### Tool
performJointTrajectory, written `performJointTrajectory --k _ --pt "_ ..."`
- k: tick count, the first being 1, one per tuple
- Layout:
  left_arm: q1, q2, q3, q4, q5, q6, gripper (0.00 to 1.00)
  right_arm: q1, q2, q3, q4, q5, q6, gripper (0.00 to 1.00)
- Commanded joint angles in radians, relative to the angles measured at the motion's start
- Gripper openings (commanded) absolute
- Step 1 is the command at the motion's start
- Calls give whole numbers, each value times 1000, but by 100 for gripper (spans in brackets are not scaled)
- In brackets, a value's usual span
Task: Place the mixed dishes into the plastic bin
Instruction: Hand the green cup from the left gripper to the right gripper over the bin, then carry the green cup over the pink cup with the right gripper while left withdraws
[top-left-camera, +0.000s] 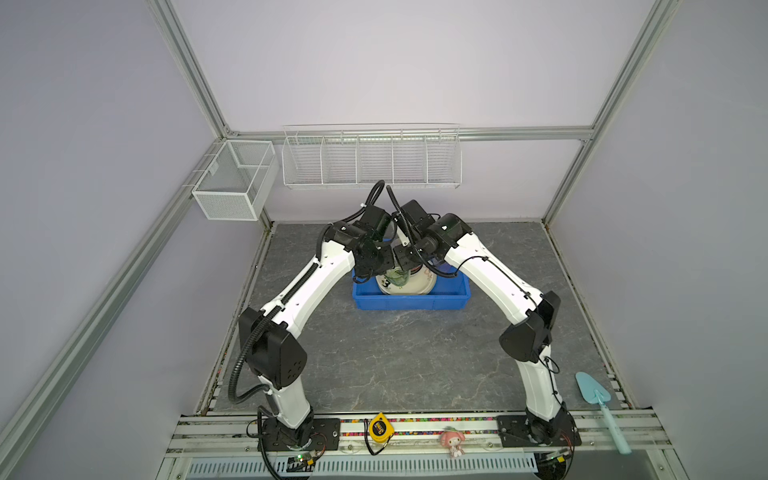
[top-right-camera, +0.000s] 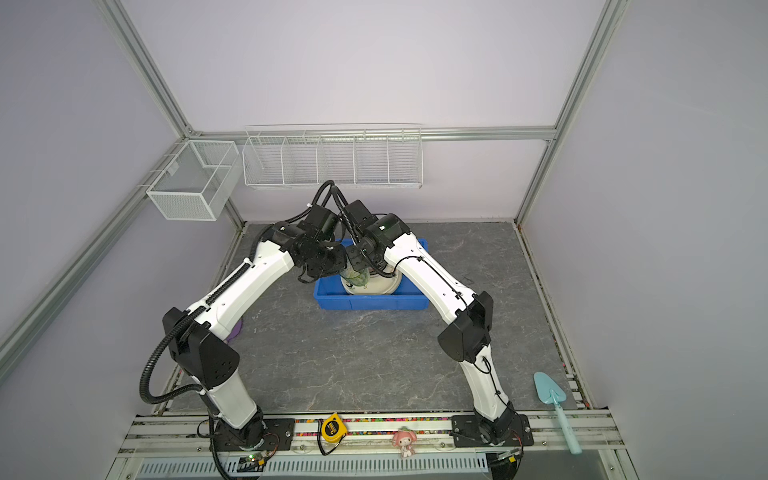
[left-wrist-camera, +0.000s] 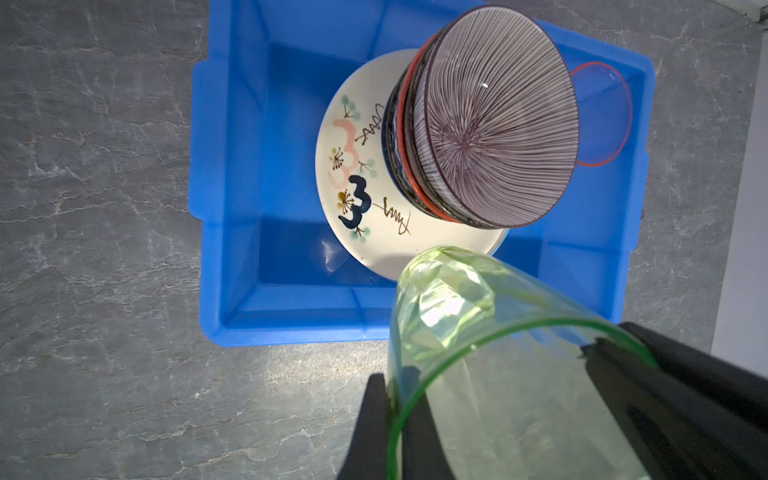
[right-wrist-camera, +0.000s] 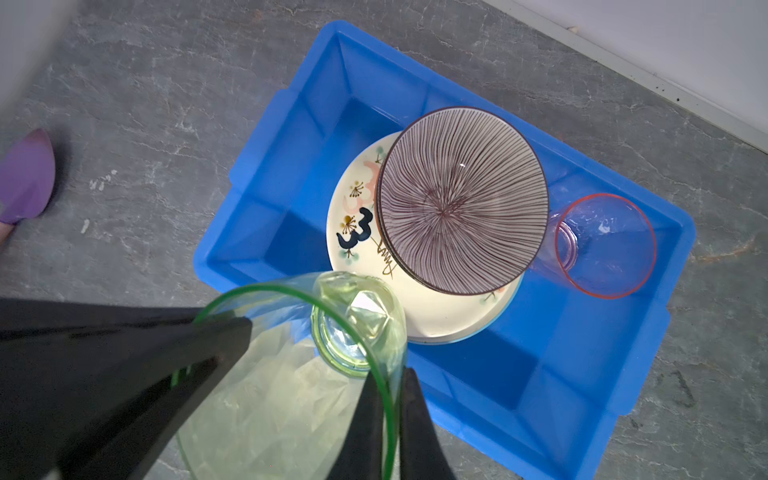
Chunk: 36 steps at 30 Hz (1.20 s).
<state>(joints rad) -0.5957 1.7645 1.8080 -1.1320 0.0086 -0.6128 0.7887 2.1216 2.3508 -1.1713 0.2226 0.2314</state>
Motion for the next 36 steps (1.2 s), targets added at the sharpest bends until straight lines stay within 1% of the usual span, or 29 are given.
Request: performJointTrajectory --k 1,6,7,10,12,15,22,28,32,35,36 --pt "-3 4 42 3 -5 -5 0 7 15 13 -25 2 -11 7" --pt "-3 -6 44 8 -7 -7 0 7 15 10 -24 3 -12 7" --pt "-3 -8 44 9 -6 -7 2 5 14 8 -23 4 -11 7" --pt "-3 -18 42 10 -9 -7 12 3 9 4 -24 6 -10 7" --pt "-3 -25 40 11 -12 -6 21 0 2 -6 -21 7 -11 7" --pt "0 -40 40 15 -9 -2 28 -6 -16 -29 -14 10 -11 7" --pt "22 -73 40 11 -9 6 31 -24 -52 -81 -11 18 -19 7" --pt "75 -121 32 -3 -2 25 38 -50 -89 -117 -13 31 -33 7" --pt "142 -174 2 -6 -1 44 50 -88 -118 -125 -20 37 -41 7" --pt "193 -232 -54 17 -25 59 65 -126 -142 -125 -22 23 -43 7" --pt "211 -253 -77 28 -27 59 68 -142 -149 -125 -22 19 -45 7"
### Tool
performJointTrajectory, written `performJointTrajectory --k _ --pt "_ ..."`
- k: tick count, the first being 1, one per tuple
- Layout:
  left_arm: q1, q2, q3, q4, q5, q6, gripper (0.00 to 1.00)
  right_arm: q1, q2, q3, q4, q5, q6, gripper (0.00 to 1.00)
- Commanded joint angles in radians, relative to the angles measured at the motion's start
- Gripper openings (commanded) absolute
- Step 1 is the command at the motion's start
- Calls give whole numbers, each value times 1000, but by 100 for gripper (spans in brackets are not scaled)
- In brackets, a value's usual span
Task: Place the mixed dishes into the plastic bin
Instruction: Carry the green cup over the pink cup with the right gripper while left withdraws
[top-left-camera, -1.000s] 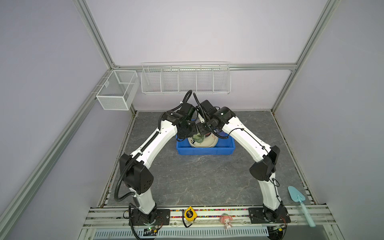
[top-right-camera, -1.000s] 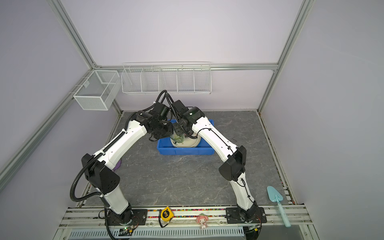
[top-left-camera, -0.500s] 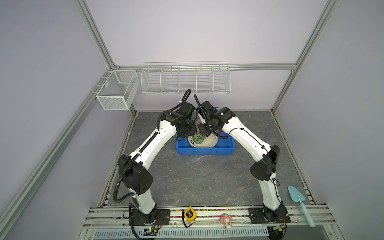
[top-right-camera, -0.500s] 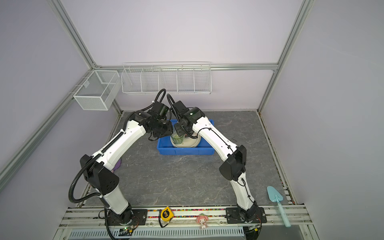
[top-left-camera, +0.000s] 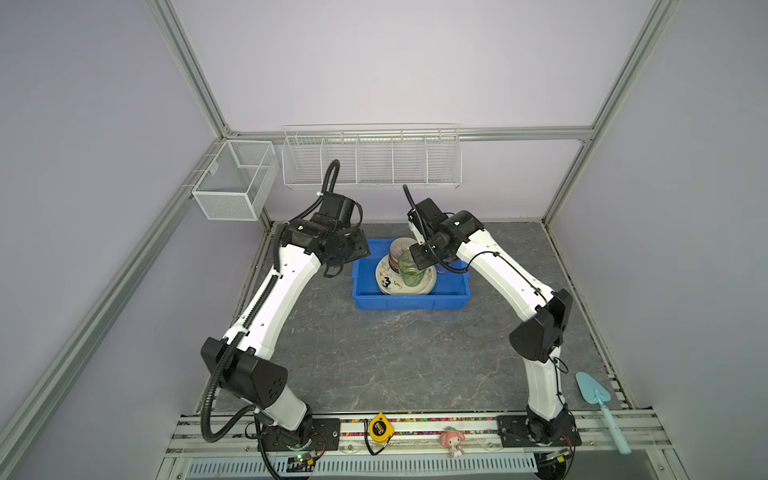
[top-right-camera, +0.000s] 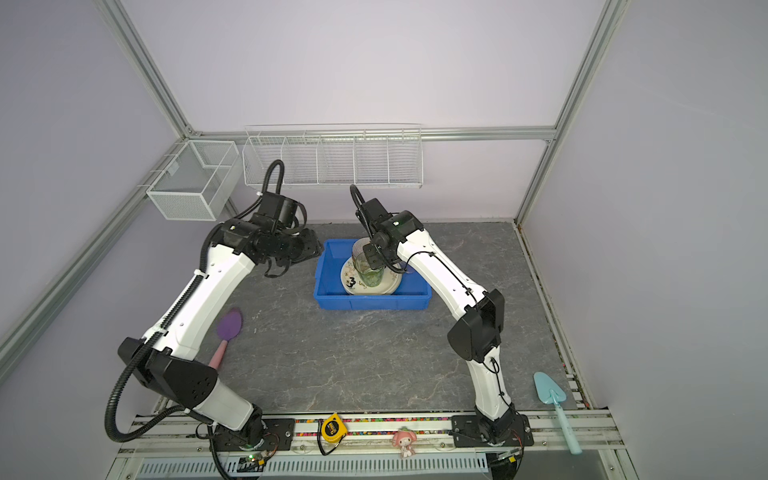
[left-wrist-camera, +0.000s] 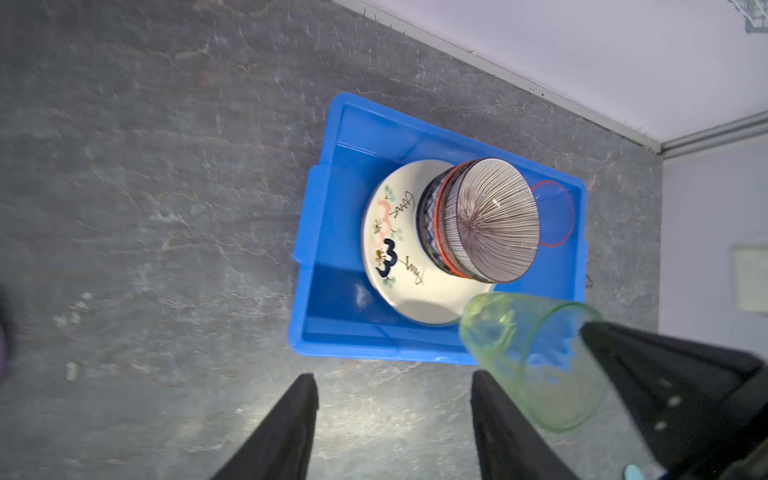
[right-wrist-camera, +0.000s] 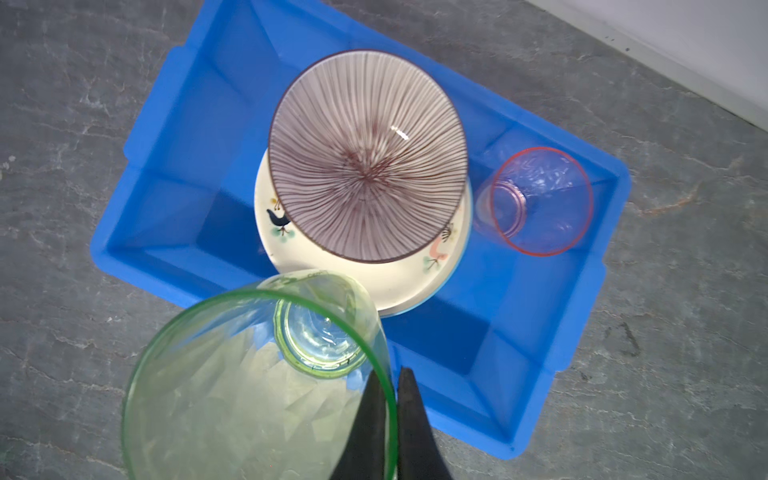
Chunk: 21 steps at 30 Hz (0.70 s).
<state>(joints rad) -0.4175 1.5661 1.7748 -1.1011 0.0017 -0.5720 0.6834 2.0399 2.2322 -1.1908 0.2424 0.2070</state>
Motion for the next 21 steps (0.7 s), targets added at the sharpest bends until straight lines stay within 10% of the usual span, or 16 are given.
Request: performJointTrajectory --k 1,10,21 --pt "54 -72 -59 4 -15 20 71 -52 -73 -6 -3 -7 -20 7" --pt "217 -160 -140 -2 24 60 100 -202 -85 -9 48 -44 -18 7" --pt "319 -164 -233 29 104 83 99 -321 29 66 112 -123 9 7"
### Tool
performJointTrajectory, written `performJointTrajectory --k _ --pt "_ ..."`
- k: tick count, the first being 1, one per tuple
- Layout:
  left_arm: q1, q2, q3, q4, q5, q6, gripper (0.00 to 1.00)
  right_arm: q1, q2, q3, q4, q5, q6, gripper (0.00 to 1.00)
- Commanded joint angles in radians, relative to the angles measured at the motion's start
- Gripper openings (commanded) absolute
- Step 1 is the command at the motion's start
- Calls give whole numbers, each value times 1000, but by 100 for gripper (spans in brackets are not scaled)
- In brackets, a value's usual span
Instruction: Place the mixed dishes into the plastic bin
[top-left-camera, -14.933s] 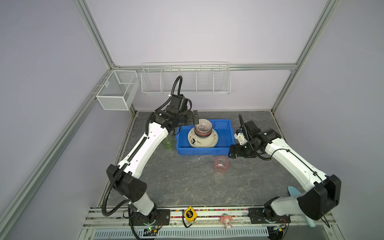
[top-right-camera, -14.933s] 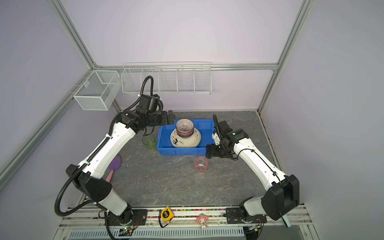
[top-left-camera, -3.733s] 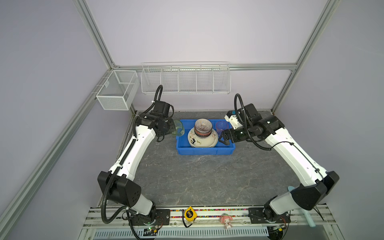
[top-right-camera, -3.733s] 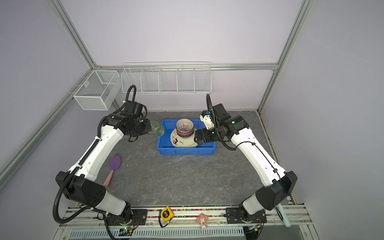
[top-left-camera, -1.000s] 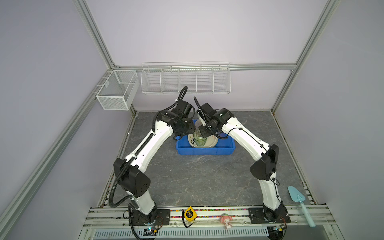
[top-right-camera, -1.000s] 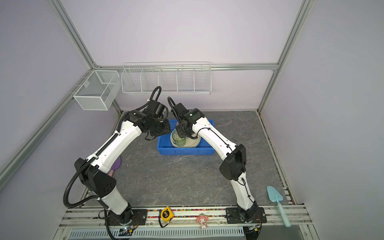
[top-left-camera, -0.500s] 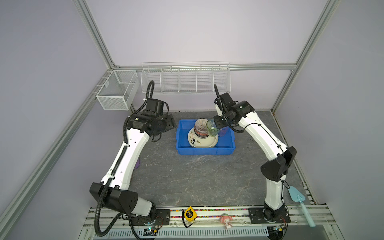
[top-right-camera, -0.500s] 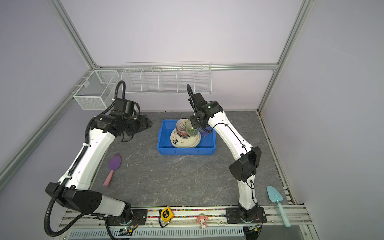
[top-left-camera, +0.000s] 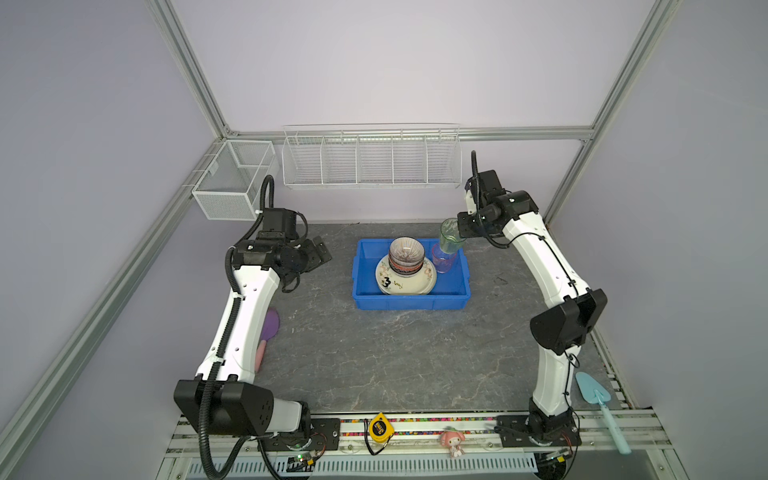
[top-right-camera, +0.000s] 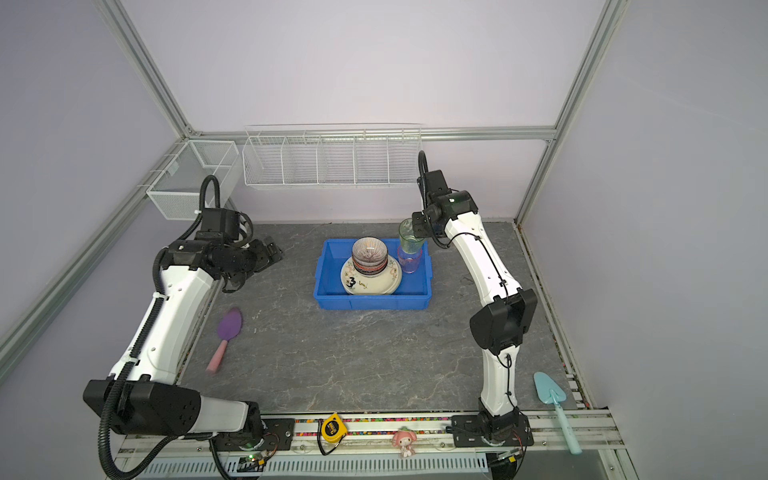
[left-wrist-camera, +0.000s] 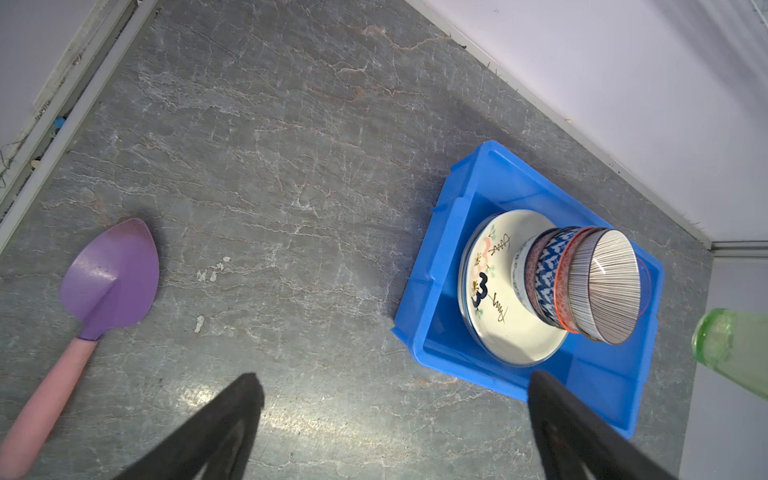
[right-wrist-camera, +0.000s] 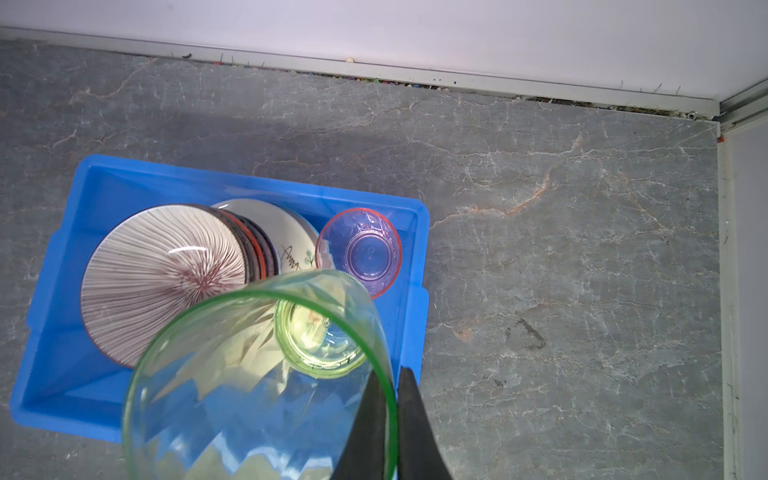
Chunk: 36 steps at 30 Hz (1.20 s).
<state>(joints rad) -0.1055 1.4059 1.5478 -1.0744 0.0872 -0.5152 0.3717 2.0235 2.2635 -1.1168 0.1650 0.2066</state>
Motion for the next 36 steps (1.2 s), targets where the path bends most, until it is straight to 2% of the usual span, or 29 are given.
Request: performJointTrajectory --k 1,9,36 --pt "10 4 -5 -3 19 30 99 -11 62 47 40 -48 12 7" --pt "13 35 -12 16 21 38 99 -29 160 118 43 -62 21 7" --pt "21 199 54 48 48 55 99 -49 292 100 77 -36 18 7"
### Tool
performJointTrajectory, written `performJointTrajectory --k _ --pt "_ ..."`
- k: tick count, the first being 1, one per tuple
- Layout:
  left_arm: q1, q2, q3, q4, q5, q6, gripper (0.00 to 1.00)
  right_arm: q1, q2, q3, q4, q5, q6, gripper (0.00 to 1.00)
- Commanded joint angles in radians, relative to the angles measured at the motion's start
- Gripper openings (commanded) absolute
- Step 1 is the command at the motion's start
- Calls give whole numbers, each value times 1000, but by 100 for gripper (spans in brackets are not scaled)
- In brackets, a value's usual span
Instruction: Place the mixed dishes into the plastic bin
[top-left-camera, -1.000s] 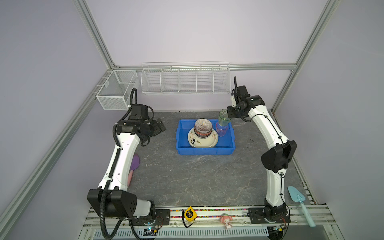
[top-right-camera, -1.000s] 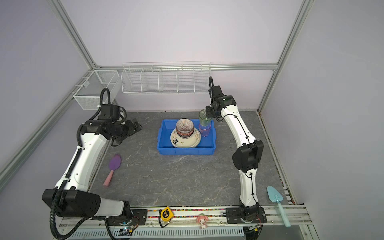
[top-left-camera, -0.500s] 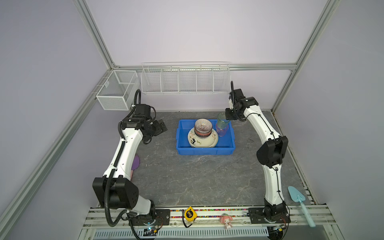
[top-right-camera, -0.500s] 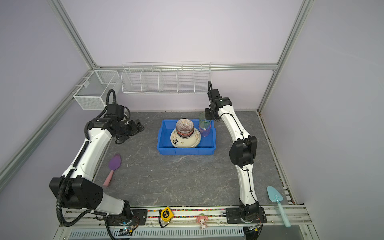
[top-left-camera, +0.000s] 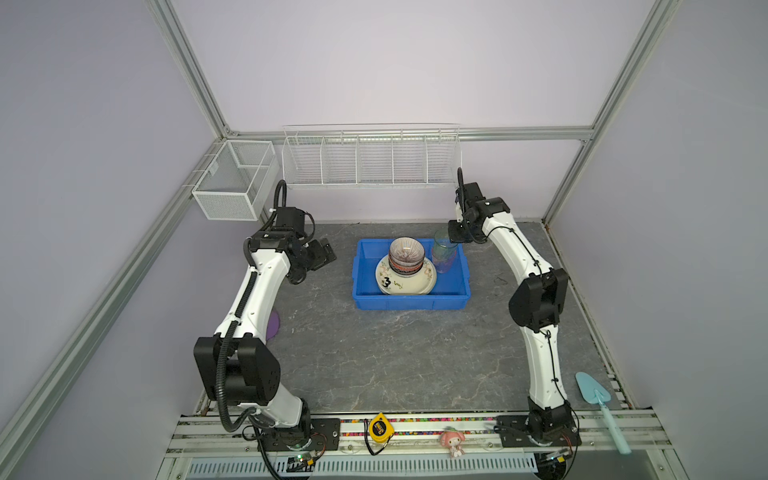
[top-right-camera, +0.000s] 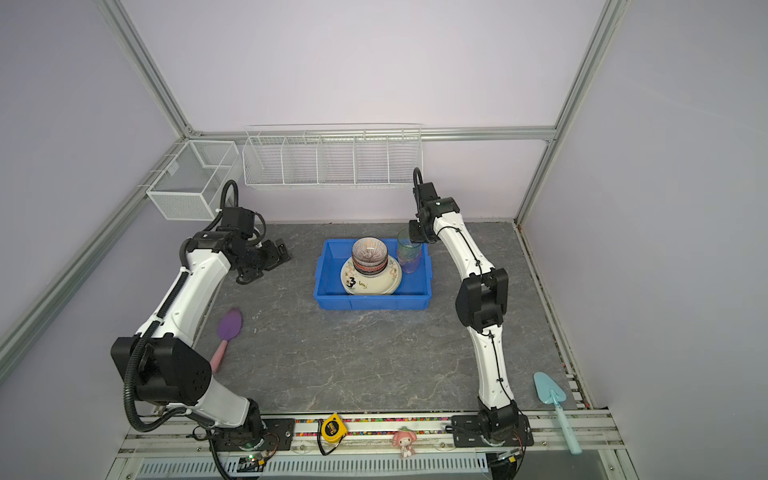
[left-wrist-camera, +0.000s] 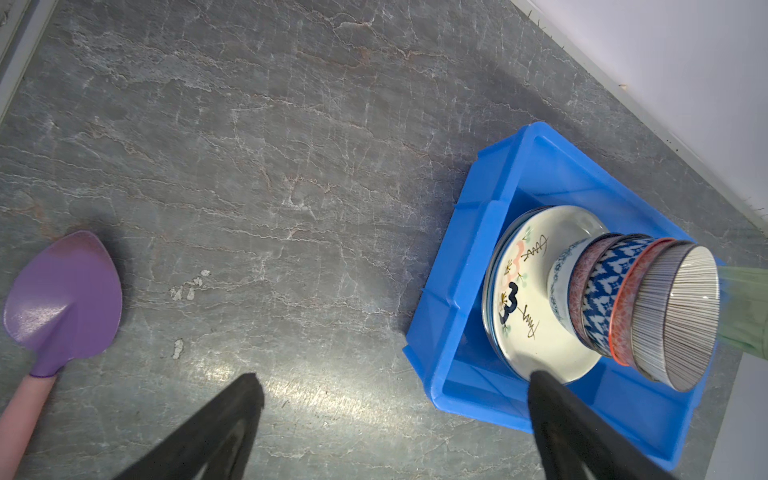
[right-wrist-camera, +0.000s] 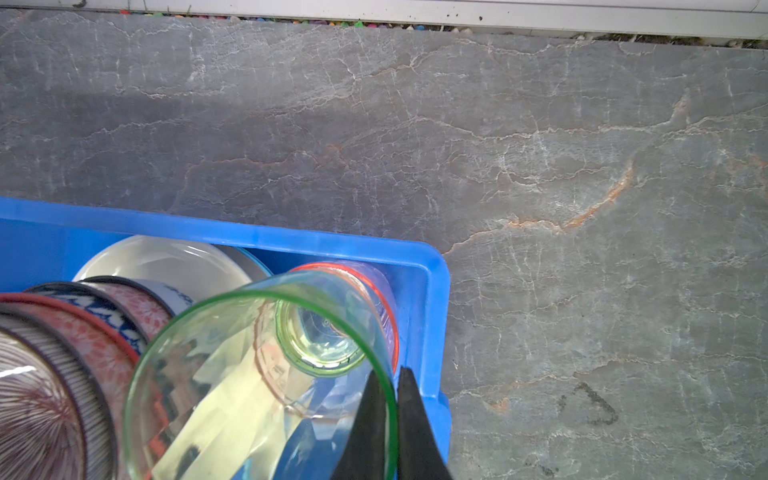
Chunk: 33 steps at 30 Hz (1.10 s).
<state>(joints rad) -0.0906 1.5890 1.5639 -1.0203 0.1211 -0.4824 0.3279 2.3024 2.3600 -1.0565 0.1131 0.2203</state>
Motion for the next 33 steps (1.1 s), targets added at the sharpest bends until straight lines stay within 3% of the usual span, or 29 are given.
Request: performJointTrajectory --k 1,9,21,33 --pt "6 21 38 -3 17 22 99 -4 16 1 17 20 2 7" --pt "6 23 27 29 31 23 99 -1 6 -47 39 58 -2 7" --pt "6 -82 -86 183 57 28 99 28 10 -74 43 113 -22 11" --pt "6 -209 -210 281 24 47 99 29 -97 -116 69 108 -21 37"
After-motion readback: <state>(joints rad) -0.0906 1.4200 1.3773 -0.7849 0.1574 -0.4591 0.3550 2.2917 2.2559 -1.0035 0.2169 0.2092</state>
